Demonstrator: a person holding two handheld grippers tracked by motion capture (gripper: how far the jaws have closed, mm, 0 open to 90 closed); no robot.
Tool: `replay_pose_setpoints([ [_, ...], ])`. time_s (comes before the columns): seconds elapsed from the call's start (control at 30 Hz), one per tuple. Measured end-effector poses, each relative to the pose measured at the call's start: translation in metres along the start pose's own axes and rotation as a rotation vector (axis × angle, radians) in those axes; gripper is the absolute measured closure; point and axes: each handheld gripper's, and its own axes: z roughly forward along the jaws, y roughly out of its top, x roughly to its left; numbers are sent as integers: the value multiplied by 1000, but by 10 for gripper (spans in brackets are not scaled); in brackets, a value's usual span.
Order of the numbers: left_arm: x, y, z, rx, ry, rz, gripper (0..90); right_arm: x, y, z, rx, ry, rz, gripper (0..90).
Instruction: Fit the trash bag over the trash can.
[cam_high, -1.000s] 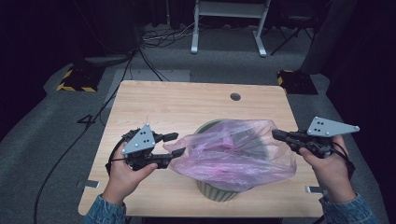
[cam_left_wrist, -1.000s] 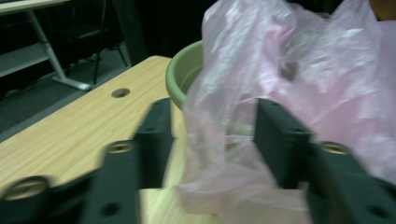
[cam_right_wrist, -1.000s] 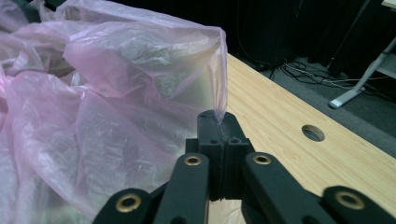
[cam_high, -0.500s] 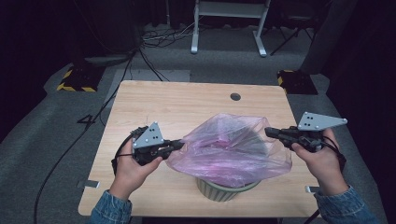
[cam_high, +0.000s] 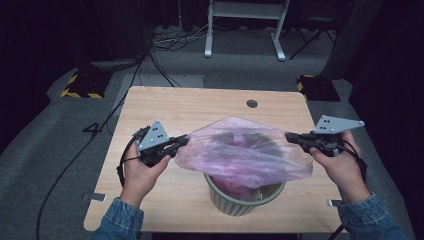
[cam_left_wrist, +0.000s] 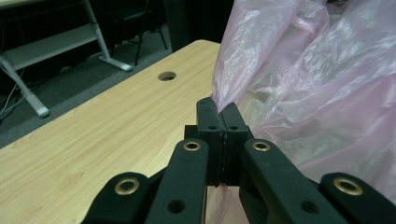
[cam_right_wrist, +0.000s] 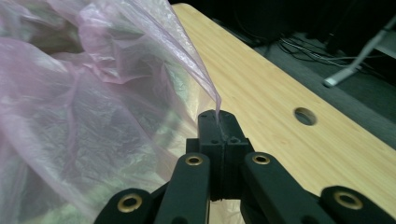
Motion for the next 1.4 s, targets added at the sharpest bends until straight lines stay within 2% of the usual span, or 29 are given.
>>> replay_pose_setpoints([
  [0.13,7,-8,16,59,-41,-36,889,-13,-9,21,47,2,45,900],
  [0.23,8,-14,26,104,-63,-47,884,-18,-19,36,71,31,86,900],
  [0.37,11,-23,38,170,-72,-69,889,-19,-29,51,125,35,95,900],
  [0.43,10,-28,42,199,-91,-90,884,-20,-35,56,155,49,105,900],
  [0.5,3,-32,42,237,-89,-51,890,-17,-42,59,184,74,106,900],
  [0.57,-3,-36,39,252,-102,-29,892,-13,-51,56,209,88,96,900],
  [0.67,-4,-43,32,228,-121,-50,885,-11,-62,43,168,125,135,900],
  [0.7,-3,-45,28,218,-114,-55,878,-11,-65,38,149,138,150,900],
  [0.77,-1,-48,21,200,-112,-65,870,-9,-70,29,133,148,155,900],
  [0.8,-1,-49,17,184,-126,-78,865,-7,-72,25,122,156,159,900],
  [0.87,-4,-51,13,176,-129,-75,853,-4,-74,19,113,171,159,900],
  [0.93,-7,-53,9,175,-118,-56,783,1,-77,15,108,184,148,900],
  [0.97,-8,-53,7,160,-96,-45,691,2,-78,14,104,190,142,891],
  [1.0,-8,-52,5,143,-69,-39,584,3,-79,12,97,188,136,797],
  [1.07,-7,-51,-3,100,-42,-58,445,2,-79,9,62,120,122,581],
  [1.17,-4,-46,-20,47,-9,-61,382,-6,-79,-3,4,31,134,464],
  [1.27,-3,-41,-32,22,13,-60,388,-13,-78,-20,-36,-53,135,484],
  [1.4,-5,-35,-41,-17,17,-57,372,-10,-70,-40,-86,-81,129,467],
])
